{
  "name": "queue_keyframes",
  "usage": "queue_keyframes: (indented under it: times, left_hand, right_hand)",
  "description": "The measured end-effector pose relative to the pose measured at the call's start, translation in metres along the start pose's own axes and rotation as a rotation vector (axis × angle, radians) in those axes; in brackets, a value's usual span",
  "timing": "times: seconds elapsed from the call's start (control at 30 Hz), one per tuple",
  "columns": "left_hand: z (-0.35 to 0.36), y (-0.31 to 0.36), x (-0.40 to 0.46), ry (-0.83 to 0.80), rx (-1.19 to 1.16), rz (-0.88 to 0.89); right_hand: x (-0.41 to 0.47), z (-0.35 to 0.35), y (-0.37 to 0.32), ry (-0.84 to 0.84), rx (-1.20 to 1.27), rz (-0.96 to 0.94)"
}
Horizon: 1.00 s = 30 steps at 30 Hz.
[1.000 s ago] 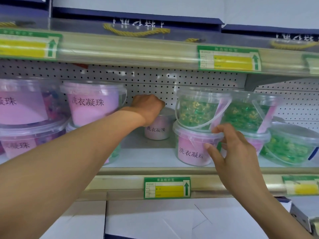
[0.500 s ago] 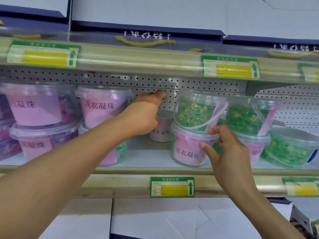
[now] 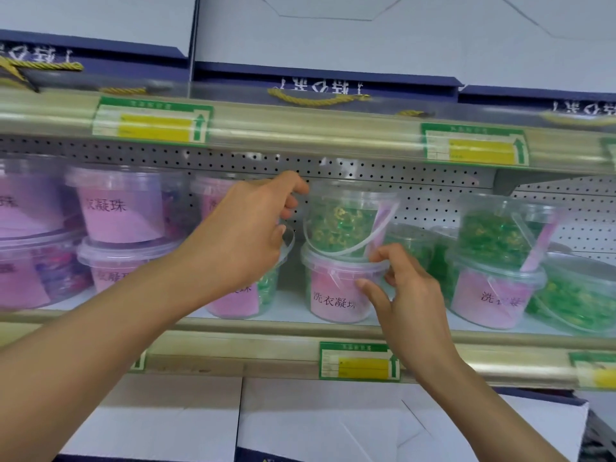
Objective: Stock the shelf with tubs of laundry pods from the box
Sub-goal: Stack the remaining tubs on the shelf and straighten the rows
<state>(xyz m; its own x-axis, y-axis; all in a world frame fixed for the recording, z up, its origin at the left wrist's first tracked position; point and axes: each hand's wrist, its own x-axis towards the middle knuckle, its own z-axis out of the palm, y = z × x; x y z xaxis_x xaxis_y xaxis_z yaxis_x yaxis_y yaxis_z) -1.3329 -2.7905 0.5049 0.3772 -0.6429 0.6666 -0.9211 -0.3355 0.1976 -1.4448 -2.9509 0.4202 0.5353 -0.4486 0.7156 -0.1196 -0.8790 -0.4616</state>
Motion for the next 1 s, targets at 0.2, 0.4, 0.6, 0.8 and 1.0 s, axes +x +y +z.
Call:
queue_keyframes:
  times: [0.2,0.4,0.6,0.8,1.0]
  left_hand:
    - [0.001,0.0,-0.002,-0.007,-0.005,0.017]
    - [0.007,0.001,0.0,0.044,-0.035,0.03]
    - [0.016,0.007,0.01,0.069,-0.024,0.051]
    - [0.028,0.013,0.021,-0.008,-0.149,-0.089]
    - [0.037,0.007,0.033,0.031,-0.306,-0.225]
  right_hand:
    - [0.001,0.001,0.0,-0.014,0.018,0.009]
    - [0.001,-0.012,-0.003,-0.136,0.045,0.077]
    - [0.044,-0.044,-0.006,0.002,0.335,0.286]
    - [0.065,-0.045,0.005,-0.319,0.553,0.288]
    - [0.056,-0.047,-0.013,0.096,0.311,0.099]
